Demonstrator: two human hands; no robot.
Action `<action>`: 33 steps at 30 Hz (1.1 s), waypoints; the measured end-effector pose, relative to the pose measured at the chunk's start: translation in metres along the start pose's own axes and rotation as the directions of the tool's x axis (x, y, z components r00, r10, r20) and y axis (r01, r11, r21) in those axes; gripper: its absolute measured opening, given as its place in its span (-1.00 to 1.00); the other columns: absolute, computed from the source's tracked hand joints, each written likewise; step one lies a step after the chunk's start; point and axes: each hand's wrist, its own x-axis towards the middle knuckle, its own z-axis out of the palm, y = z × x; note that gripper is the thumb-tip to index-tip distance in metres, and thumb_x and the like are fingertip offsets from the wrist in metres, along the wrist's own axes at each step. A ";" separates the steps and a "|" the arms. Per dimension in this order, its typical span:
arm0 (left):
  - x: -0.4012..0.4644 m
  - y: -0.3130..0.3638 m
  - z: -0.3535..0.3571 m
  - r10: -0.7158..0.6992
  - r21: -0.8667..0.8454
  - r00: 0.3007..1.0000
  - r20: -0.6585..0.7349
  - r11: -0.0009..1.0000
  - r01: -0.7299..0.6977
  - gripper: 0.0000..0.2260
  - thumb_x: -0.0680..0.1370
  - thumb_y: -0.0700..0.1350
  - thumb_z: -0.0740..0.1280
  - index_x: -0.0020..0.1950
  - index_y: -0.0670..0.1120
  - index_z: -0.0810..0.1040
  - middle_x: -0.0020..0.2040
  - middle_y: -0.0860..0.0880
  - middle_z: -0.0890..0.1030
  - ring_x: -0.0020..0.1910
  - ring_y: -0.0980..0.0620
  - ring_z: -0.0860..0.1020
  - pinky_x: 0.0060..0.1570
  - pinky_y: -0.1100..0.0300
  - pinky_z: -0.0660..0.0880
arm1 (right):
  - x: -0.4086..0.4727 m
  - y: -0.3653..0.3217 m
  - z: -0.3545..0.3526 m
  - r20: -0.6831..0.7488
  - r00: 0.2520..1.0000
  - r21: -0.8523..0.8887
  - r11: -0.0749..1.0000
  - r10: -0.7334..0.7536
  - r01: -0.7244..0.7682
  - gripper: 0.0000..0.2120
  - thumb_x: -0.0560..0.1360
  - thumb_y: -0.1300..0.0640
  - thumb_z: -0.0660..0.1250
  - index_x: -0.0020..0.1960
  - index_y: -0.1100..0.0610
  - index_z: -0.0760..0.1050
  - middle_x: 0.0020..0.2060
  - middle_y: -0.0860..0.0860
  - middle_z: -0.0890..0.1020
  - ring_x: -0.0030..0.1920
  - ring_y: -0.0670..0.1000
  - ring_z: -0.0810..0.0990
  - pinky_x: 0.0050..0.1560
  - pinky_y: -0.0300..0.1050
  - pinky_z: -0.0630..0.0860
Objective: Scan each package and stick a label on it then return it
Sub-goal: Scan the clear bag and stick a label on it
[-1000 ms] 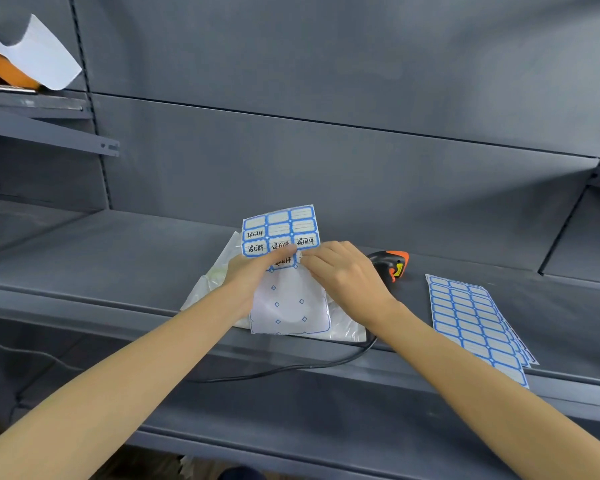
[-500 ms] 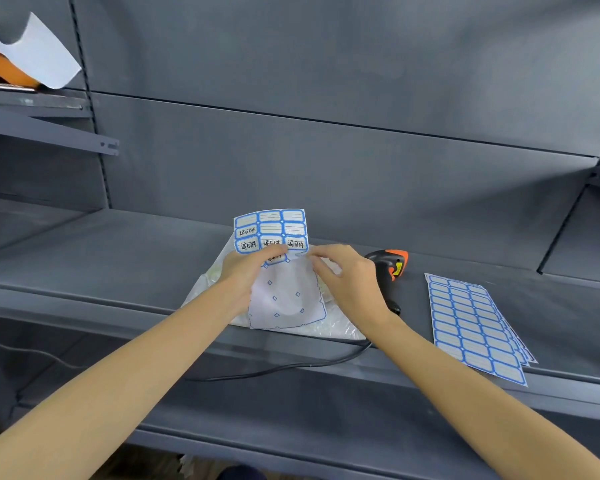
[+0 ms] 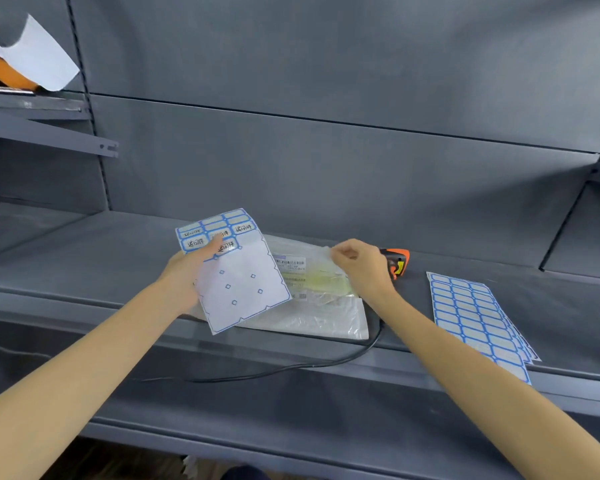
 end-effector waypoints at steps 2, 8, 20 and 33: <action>0.000 0.000 -0.006 -0.020 -0.019 0.999 0.033 1.000 0.021 -0.71 0.56 -0.11 0.34 0.27 -0.12 0.55 0.14 -0.10 0.64 0.01 -0.06 0.63 -0.06 0.05 0.55 | -0.002 0.007 0.009 0.087 0.987 -0.217 0.964 -0.137 0.153 -0.90 0.54 0.10 0.32 -0.06 0.08 0.60 -0.14 -0.09 0.66 -0.11 -0.10 0.59 -0.08 -0.28 0.50; 0.001 0.000 -0.012 -0.071 -0.008 0.997 0.004 0.997 0.071 -0.79 0.55 -0.13 0.36 0.18 -0.08 0.58 0.06 -0.09 0.66 -0.10 -0.06 0.63 -0.15 0.02 0.54 | -0.006 0.017 0.025 0.293 0.906 -0.525 0.741 -0.304 0.419 -0.82 0.55 0.12 0.24 -0.01 0.10 0.61 -0.11 -0.03 0.64 -0.04 0.01 0.53 -0.09 -0.12 0.47; 0.015 -0.006 -0.014 -0.061 0.071 0.998 0.002 0.996 0.061 -0.61 0.55 -0.10 0.36 0.35 -0.18 0.45 0.25 -0.21 0.56 0.21 -0.21 0.56 0.21 -0.15 0.48 | 0.000 0.010 0.001 0.639 0.760 -0.528 0.651 -0.119 0.546 -0.69 0.62 -0.06 0.14 0.30 -0.18 0.51 0.22 -0.07 0.51 0.19 0.06 0.42 0.24 -0.05 0.34; -0.003 0.001 0.034 -0.033 0.102 0.967 0.251 0.995 0.007 -0.75 0.56 -0.13 0.35 0.23 -0.03 0.58 0.10 -0.04 0.68 -0.09 0.02 0.67 -0.21 0.17 0.59 | 0.009 -0.046 -0.005 0.385 0.922 0.224 0.965 0.038 -0.134 -0.69 0.58 -0.09 0.25 0.11 0.11 0.60 0.03 -0.01 0.67 0.00 -0.04 0.63 0.05 -0.20 0.56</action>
